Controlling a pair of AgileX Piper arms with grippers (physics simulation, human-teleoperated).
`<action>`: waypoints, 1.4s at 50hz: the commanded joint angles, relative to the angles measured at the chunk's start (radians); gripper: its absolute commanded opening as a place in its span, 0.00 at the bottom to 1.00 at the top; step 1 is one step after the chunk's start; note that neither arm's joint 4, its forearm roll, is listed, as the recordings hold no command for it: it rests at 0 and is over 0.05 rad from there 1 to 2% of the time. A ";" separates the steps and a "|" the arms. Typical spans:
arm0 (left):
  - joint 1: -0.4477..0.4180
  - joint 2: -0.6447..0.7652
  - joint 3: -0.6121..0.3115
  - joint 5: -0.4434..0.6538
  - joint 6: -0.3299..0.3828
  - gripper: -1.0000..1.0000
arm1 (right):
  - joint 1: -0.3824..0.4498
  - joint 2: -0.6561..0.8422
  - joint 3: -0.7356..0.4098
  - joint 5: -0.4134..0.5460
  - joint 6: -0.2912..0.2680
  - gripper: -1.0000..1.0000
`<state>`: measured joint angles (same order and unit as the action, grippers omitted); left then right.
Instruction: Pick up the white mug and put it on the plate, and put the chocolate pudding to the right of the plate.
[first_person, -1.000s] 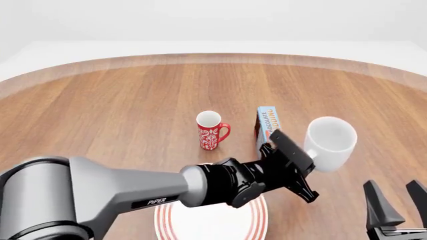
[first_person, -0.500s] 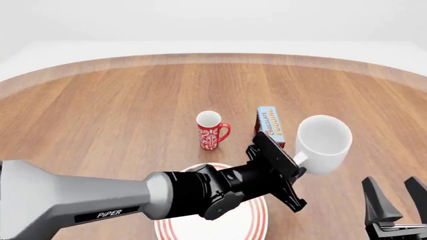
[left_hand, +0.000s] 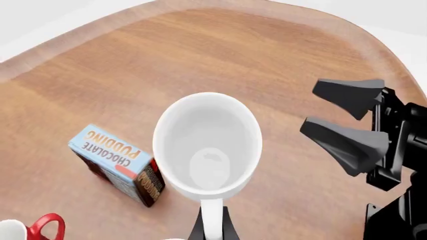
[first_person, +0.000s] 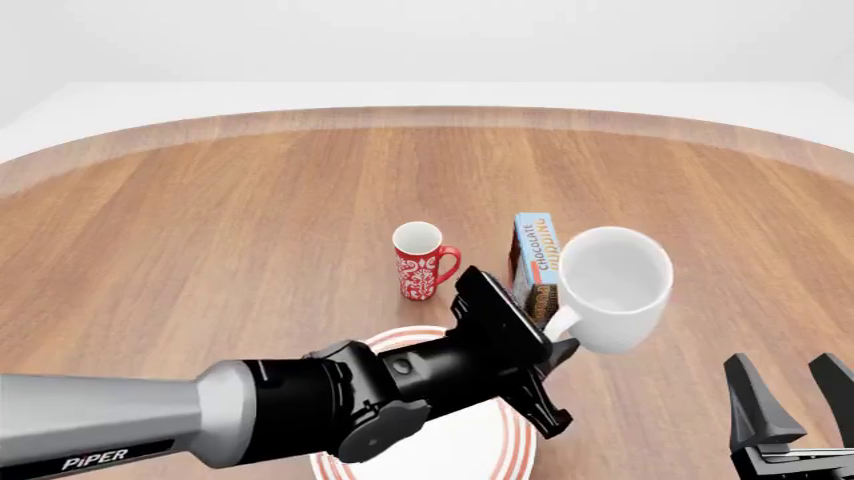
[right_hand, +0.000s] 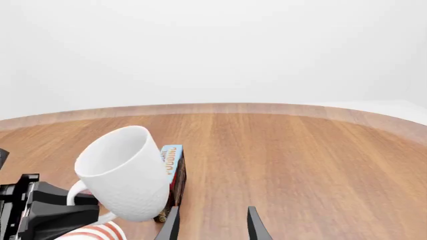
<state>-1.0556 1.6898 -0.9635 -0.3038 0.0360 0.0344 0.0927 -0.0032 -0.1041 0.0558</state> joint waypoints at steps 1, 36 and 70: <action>0.009 -0.075 0.077 -0.013 0.001 0.00 | 0.000 0.000 0.000 0.000 0.001 1.00; 0.092 -0.214 0.283 -0.069 -0.038 0.00 | -0.002 -0.031 -0.001 0.029 -0.009 1.00; 0.146 -0.389 0.480 -0.063 -0.075 0.00 | -0.002 -0.040 -0.001 0.037 -0.014 1.00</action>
<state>-0.9224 1.3496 -0.5393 -0.3664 -0.0324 0.0337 0.0535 -0.0041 -0.0677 0.0427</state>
